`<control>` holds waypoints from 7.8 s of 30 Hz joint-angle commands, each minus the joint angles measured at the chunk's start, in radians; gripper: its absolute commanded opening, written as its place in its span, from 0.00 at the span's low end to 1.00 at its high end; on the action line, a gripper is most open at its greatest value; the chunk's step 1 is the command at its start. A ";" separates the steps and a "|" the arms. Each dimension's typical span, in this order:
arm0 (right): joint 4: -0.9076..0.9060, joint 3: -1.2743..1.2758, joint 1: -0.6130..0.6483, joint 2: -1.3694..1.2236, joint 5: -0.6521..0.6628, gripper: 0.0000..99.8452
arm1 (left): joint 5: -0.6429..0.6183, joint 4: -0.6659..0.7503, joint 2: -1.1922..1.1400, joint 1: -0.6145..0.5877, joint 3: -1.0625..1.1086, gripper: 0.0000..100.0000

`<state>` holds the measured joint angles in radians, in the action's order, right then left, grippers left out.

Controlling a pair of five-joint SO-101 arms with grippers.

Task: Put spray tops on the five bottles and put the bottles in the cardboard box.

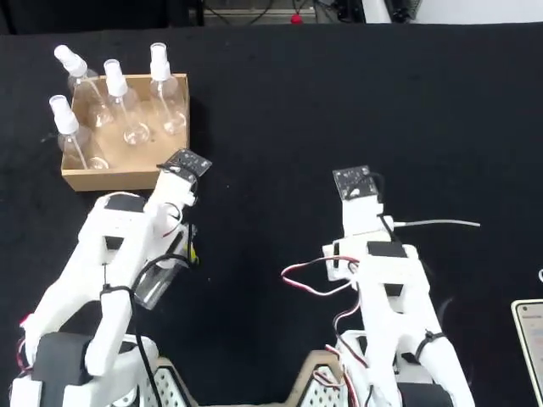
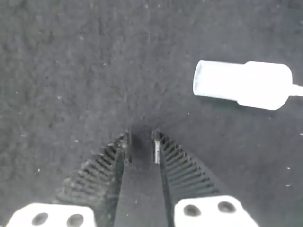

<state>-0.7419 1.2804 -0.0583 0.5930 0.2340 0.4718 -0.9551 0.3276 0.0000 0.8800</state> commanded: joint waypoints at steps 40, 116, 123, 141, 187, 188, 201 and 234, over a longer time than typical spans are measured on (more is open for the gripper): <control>0.018 -0.005 -0.018 0.031 -0.003 0.08 | 0.091 -0.129 0.043 0.024 -0.090 0.04; -0.299 -0.802 -0.199 -0.720 1.318 0.15 | -0.365 0.172 0.445 0.111 0.255 0.04; -0.299 -0.809 -0.083 -0.611 0.930 0.01 | -0.365 0.172 0.445 0.111 0.260 0.04; -0.322 -0.955 -0.012 -0.549 -0.097 0.01 | -0.365 0.169 0.445 0.111 0.262 0.04; -0.236 -1.615 0.394 -0.128 -0.365 0.01 | -0.408 0.549 1.028 0.335 0.438 0.04; -0.215 -1.601 0.394 -0.128 -0.365 0.01 | -0.408 0.549 1.028 0.348 0.441 0.04; -0.095 -1.469 0.396 -0.125 -0.365 0.01 | -0.414 0.738 1.028 0.315 0.539 0.04; -0.020 -1.368 0.526 -0.128 -0.359 0.01 | -0.414 1.117 1.028 0.283 0.743 0.04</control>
<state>-0.8370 -0.1143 0.4680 0.4335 -0.1220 0.0683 0.1389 1.3403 0.2869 1.6287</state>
